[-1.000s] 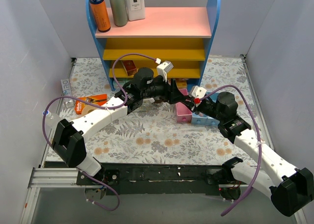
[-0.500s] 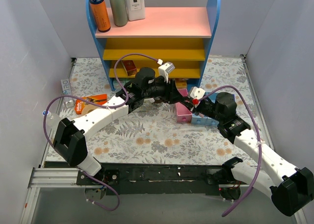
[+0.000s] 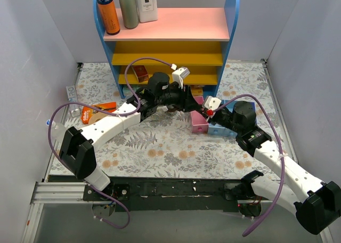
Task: Prepare toiletry sets of a toothbrush and toothpaste on the tray
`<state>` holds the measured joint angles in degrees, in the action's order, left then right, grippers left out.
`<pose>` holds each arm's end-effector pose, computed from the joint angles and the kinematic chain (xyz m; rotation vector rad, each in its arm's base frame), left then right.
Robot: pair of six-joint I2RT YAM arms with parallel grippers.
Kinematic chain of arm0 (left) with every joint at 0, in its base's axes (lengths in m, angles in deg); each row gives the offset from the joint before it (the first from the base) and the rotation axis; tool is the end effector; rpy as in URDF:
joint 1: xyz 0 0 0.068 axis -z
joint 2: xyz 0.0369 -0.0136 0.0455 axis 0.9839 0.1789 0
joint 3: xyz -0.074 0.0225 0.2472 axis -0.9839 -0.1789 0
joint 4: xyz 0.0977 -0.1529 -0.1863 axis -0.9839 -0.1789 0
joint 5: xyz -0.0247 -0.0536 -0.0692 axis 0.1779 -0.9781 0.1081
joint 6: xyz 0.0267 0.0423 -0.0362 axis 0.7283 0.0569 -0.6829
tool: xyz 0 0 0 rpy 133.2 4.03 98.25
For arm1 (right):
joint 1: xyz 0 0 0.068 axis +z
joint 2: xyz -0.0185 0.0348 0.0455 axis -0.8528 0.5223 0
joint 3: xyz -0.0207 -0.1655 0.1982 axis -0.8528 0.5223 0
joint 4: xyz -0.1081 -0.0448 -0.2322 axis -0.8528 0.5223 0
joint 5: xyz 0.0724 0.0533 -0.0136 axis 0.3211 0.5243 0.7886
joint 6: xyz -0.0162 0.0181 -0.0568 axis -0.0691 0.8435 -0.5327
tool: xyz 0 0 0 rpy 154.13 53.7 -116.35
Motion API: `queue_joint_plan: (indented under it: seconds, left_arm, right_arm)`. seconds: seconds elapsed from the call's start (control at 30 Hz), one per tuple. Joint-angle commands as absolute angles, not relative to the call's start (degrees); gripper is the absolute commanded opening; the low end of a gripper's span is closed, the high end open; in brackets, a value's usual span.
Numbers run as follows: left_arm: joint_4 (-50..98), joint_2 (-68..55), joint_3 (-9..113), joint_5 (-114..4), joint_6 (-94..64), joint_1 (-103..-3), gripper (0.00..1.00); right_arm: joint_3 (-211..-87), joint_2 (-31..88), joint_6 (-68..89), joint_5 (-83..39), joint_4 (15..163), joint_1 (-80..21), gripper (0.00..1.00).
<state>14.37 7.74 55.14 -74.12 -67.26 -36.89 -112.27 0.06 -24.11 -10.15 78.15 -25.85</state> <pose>0.2612 -0.2713 0.3175 -0.0553 2.3261 -1.5788 0.1907 0.1411 0.3040 -1.0450 1.2718 0.3503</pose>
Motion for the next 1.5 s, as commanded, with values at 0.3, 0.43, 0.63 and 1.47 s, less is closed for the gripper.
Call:
queue_joint_plan:
  seconds: [0.3,0.43,0.63,1.47]
  left_arm:
    - [8.62,10.25,56.67,-77.46,-68.12,-36.54,0.16]
    - [8.89,10.07,56.41,-77.38,-67.50,-36.54,0.00]
    - [11.17,8.32,54.92,-74.83,-66.71,-36.63,0.00]
    - [28.13,-0.91,46.39,-62.88,-71.63,-39.00,0.00]
  right_arm:
    - [-113.23,-0.49,-26.91,-11.24,68.48,-23.97,0.01]
    - [-112.62,-0.40,-26.56,-12.29,68.22,-23.89,0.01]
    - [-112.00,0.04,-25.68,-13.53,68.13,-23.97,0.09]
    - [-108.75,-5.49,-20.94,-24.59,69.28,-23.97,0.60]
